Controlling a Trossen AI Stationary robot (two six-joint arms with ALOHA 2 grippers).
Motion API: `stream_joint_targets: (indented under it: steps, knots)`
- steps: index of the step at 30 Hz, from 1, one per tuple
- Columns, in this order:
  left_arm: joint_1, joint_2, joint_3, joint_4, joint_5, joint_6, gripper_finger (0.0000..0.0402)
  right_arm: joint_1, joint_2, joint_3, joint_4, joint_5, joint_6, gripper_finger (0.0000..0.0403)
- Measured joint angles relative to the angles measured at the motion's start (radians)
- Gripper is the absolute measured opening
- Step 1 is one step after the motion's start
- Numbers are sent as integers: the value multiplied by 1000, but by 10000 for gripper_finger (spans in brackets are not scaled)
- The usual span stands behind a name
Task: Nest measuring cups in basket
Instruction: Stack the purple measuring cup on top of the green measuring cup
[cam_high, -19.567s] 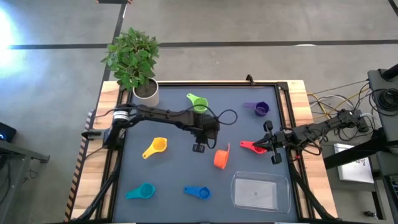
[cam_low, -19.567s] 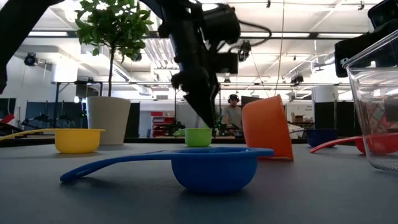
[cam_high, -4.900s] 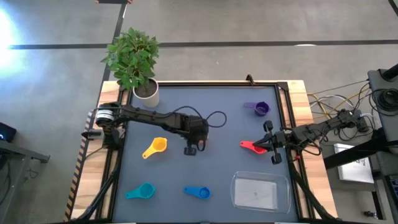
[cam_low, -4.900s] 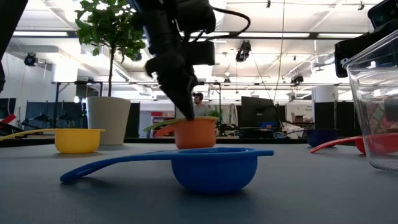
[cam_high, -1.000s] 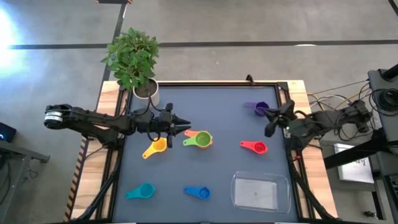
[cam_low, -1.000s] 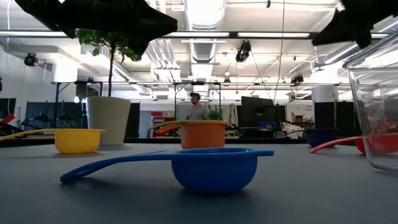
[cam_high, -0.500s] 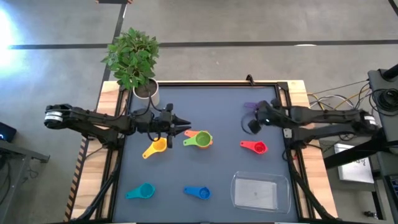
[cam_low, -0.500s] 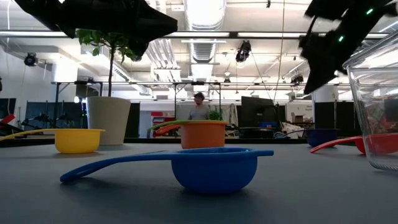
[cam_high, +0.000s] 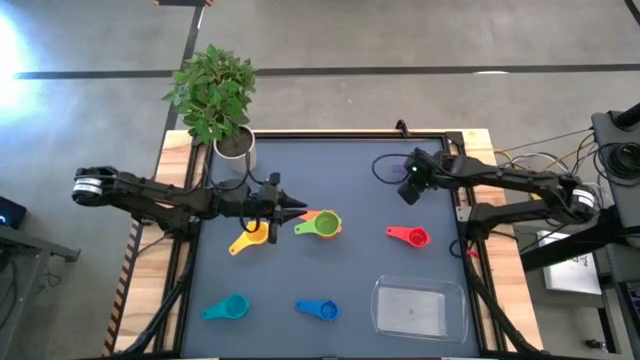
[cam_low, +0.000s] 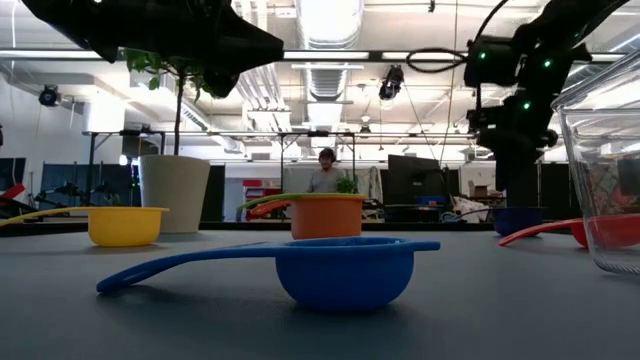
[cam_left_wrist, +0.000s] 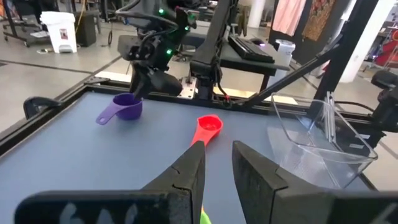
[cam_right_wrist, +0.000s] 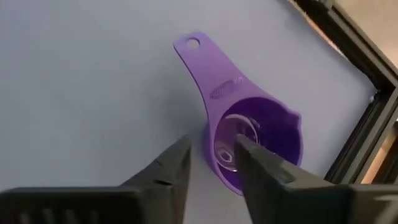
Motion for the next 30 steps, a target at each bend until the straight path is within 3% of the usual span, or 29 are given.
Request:
stream_joint_targets:
  steps: [7,16,21,26,30]
  knots:
    - [-2,15,0,-1,0,-3,63,-38,127,0,6,0,-17,182]
    - [-1,17,0,0,0,-4,63,-108,270,0,37,0,-52,185]
    - [-1,17,0,-1,0,-4,63,-123,308,1,63,0,-77,141]
    - [-1,17,0,-1,0,-4,63,-107,297,1,65,0,-97,30]
    - [-1,20,0,-1,-1,-4,63,-62,244,10,68,-1,-64,11]
